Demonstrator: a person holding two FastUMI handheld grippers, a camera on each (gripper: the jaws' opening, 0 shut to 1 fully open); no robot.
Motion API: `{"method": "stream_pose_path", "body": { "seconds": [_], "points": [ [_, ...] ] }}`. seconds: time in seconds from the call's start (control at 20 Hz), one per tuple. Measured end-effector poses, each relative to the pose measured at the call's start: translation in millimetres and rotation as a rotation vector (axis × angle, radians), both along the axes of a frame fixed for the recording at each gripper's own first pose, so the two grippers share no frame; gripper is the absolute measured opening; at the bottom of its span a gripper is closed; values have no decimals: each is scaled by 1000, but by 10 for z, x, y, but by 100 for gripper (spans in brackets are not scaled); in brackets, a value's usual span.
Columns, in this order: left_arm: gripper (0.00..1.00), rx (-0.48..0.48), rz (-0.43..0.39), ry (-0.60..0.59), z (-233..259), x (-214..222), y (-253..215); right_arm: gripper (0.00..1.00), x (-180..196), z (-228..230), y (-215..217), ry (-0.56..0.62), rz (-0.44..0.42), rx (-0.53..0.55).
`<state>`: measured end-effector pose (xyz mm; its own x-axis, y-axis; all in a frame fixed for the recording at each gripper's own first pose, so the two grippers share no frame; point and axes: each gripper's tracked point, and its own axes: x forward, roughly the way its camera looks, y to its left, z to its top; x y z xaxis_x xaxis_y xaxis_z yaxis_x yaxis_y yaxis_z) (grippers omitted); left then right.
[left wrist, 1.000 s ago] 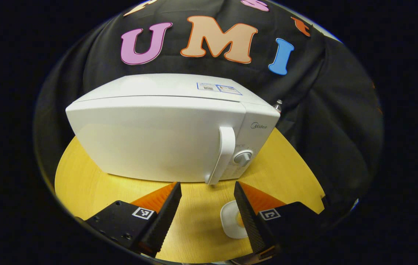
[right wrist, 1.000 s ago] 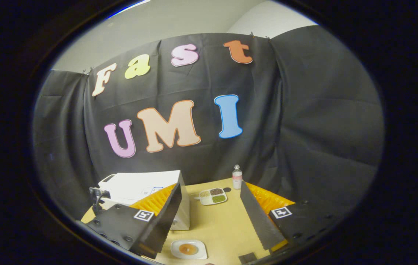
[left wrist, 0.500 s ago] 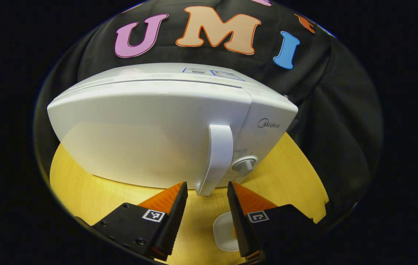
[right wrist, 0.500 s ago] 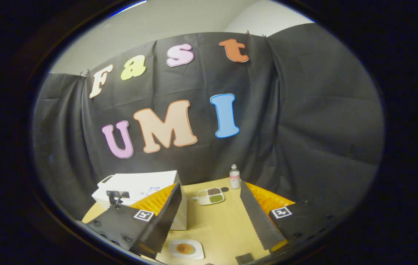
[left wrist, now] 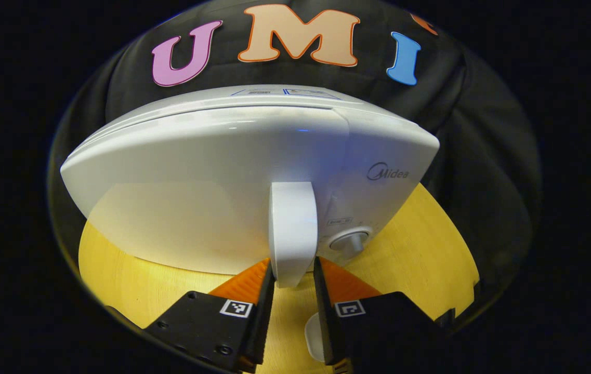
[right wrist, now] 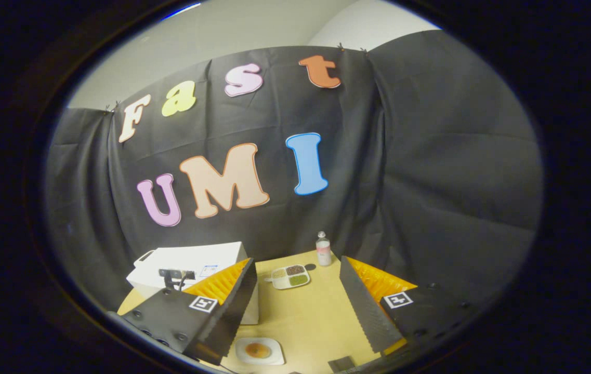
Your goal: Open the microwave oven with the left hand, put the food in, and close the microwave oven.
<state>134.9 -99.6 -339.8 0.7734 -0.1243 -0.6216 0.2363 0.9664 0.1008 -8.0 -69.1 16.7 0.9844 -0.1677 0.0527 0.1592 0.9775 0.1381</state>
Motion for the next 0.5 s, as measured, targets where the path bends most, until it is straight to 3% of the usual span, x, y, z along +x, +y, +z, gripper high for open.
{"method": "stream_pose_path", "body": {
  "seconds": [0.15, 0.5],
  "points": [
    [30, -1, 13, 9, -29, 28, 15, 92, -36, -18, -17, 4, -6, 6],
    [20, 8, 6, 10, -38, 0, 19, 92, -149, -92, 5, 18, -3, 40]
  ]
}}
